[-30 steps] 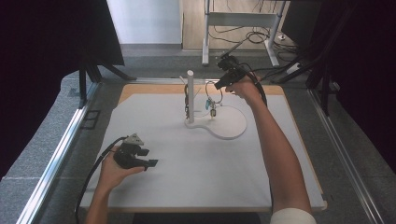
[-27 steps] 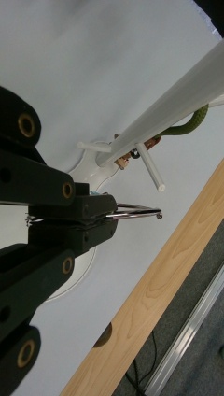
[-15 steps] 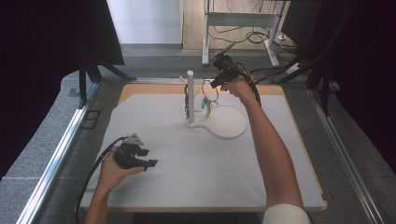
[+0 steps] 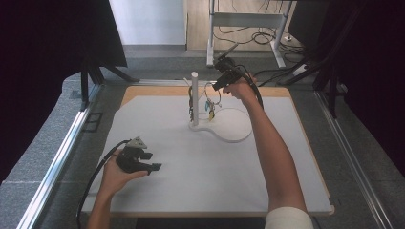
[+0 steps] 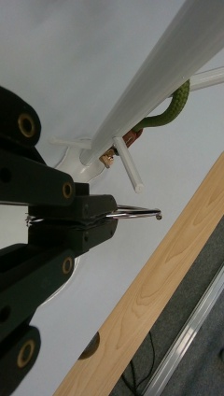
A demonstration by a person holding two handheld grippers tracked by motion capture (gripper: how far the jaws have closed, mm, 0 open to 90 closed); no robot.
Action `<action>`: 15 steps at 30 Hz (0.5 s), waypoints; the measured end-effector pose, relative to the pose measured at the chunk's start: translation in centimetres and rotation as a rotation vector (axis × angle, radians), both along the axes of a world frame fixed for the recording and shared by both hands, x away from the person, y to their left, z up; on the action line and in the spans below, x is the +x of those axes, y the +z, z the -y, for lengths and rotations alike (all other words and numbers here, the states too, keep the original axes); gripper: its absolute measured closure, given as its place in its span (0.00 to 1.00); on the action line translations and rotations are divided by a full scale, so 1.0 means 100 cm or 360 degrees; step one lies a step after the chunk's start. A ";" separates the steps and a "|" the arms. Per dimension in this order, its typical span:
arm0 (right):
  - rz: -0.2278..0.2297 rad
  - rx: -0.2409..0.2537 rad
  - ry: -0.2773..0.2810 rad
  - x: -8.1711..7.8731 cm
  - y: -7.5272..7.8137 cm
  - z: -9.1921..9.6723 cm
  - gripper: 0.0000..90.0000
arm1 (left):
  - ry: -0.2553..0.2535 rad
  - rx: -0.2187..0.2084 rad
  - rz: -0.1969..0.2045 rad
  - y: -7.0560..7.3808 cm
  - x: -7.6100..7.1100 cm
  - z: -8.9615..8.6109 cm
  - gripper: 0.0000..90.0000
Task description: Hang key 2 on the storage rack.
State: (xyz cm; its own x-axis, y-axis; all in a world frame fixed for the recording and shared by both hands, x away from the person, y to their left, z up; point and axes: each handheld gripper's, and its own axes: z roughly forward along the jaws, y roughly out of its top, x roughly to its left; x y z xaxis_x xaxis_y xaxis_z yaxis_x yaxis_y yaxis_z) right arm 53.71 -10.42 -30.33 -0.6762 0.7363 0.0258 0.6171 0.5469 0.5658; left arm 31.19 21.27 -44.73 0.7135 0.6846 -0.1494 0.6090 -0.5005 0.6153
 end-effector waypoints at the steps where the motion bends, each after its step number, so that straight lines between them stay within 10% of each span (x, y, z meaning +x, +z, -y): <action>1: -0.0001 0.0002 0.0008 0.000 -0.001 -0.001 0.98 | -0.0001 -0.0001 0.0000 0.000 0.000 0.000 0.44; 15: -0.0016 0.0002 0.0032 0.001 -0.008 -0.012 0.98 | -0.0003 0.0002 0.0003 0.000 0.000 -0.001 0.44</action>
State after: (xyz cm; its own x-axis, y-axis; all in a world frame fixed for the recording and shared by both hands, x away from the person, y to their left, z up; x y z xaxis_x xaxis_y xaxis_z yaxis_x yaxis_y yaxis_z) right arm 53.79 -9.18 -31.10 -0.6905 0.7225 0.0334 0.6116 0.5587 0.5601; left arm 31.18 21.40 -44.72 0.7150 0.6834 -0.1472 0.6071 -0.5026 0.6155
